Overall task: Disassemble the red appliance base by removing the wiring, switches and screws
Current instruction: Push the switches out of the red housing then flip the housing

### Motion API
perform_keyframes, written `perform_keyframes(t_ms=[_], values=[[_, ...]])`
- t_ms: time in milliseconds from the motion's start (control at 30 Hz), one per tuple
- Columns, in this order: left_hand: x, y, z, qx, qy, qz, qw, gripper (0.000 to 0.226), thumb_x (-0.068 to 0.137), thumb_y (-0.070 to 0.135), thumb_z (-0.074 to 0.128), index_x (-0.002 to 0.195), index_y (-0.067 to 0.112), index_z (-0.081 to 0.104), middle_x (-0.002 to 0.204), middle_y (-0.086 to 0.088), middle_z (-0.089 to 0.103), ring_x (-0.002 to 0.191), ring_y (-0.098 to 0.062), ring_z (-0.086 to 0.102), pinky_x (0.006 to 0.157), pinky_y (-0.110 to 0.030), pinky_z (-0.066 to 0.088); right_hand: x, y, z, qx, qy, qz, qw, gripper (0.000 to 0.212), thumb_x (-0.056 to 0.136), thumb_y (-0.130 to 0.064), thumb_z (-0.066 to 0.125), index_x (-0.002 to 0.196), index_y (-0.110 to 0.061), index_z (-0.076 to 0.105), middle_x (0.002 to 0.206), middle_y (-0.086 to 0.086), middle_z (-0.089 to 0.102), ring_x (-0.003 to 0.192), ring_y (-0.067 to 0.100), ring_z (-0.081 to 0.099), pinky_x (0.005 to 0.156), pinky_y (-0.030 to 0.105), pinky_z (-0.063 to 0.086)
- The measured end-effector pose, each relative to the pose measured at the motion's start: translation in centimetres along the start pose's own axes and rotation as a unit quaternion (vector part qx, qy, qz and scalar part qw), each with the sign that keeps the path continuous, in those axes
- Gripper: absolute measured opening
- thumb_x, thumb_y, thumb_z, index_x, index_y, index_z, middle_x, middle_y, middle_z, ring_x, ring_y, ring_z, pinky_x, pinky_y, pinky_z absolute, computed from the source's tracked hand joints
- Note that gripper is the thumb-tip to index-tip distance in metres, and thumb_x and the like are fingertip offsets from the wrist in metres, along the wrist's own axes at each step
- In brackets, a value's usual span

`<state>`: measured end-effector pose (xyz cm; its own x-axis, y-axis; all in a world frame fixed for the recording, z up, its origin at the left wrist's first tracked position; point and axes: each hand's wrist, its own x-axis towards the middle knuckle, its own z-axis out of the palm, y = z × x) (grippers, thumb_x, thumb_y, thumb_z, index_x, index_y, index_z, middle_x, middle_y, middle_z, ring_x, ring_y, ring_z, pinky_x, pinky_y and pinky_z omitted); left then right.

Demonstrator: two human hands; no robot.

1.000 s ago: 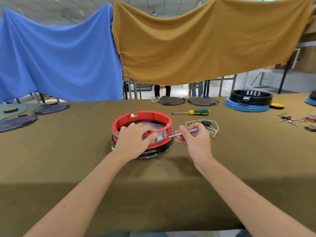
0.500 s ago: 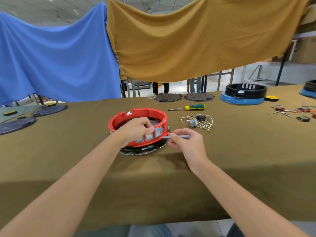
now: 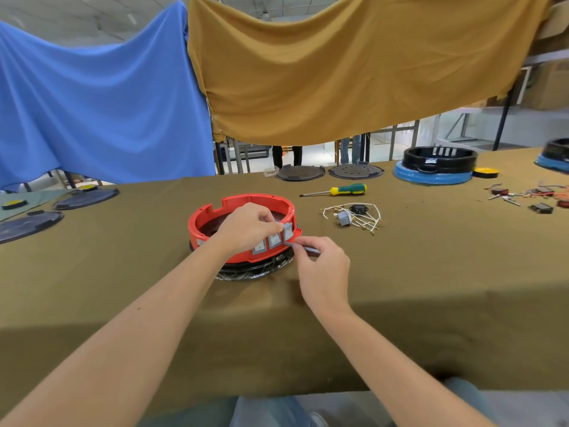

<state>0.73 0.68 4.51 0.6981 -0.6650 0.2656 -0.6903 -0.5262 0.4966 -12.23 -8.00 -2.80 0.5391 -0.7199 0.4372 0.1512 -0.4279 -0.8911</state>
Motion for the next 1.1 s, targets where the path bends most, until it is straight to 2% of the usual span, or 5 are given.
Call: perform_keyframes(t_ms=[333, 467, 600, 833, 1100], values=[[-0.3, 1.3, 0.7, -0.026, 0.026, -0.055, 0.998, 0.020, 0.089, 0.028, 0.064, 0.078, 0.013, 0.072, 0.085, 0.003, 0.067, 0.088, -0.020, 0.063, 0.080, -0.044, 0.053, -0.5, -0.4, 1.2, -0.046, 0.007, -0.026, 0.999, 0.022, 0.099, -0.013, 0.057, 0.113, -0.010, 0.074, 0.100, 0.000, 0.067, 0.091, 0.010, 0.062, 0.076, 0.007, 0.041], [-0.2, 1.3, 0.8, -0.045, 0.036, -0.081, 0.995, 0.021, 0.088, 0.024, 0.065, 0.077, 0.008, 0.072, 0.081, 0.001, 0.067, 0.079, -0.021, 0.059, 0.077, -0.044, 0.053, -1.1, -0.8, 1.9, -0.150, -0.035, -0.023, 0.988, 0.030, 0.106, -0.021, 0.038, 0.108, -0.012, 0.067, 0.091, 0.002, 0.065, 0.091, 0.021, 0.055, 0.071, 0.031, 0.037], [-0.1, 1.3, 0.9, -0.050, 0.041, -0.088, 0.994, 0.023, 0.087, 0.023, 0.064, 0.077, 0.003, 0.070, 0.073, 0.000, 0.061, 0.071, -0.019, 0.052, 0.066, -0.036, 0.044, -2.5, -1.5, 2.4, -0.242, -0.078, 0.030, 0.967, 0.028, 0.108, -0.028, 0.028, 0.095, -0.017, 0.050, 0.079, 0.000, 0.053, 0.091, 0.026, 0.057, 0.065, 0.034, 0.030], [0.0, 1.0, 1.3, -0.025, 0.046, -0.084, 0.995, 0.023, 0.089, 0.028, 0.063, 0.076, 0.011, 0.071, 0.080, -0.002, 0.068, 0.076, -0.020, 0.059, 0.071, -0.040, 0.052, -1.9, -4.2, 4.4, -0.206, -0.144, 0.166, 0.954, 0.028, 0.099, -0.016, 0.044, 0.125, -0.005, 0.046, 0.123, 0.012, 0.063, 0.114, 0.032, 0.060, 0.076, 0.033, 0.038], [0.1, 0.7, 1.4, -0.038, 0.051, -0.079, 0.995, 0.023, 0.090, 0.027, 0.062, 0.078, 0.010, 0.071, 0.082, -0.004, 0.068, 0.071, -0.015, 0.055, 0.062, -0.032, 0.043, -0.4, -4.3, 2.8, -0.267, -0.186, 0.150, 0.934, 0.026, 0.096, -0.016, 0.048, 0.121, -0.008, 0.054, 0.123, 0.012, 0.063, 0.114, 0.034, 0.059, 0.080, 0.034, 0.042]])
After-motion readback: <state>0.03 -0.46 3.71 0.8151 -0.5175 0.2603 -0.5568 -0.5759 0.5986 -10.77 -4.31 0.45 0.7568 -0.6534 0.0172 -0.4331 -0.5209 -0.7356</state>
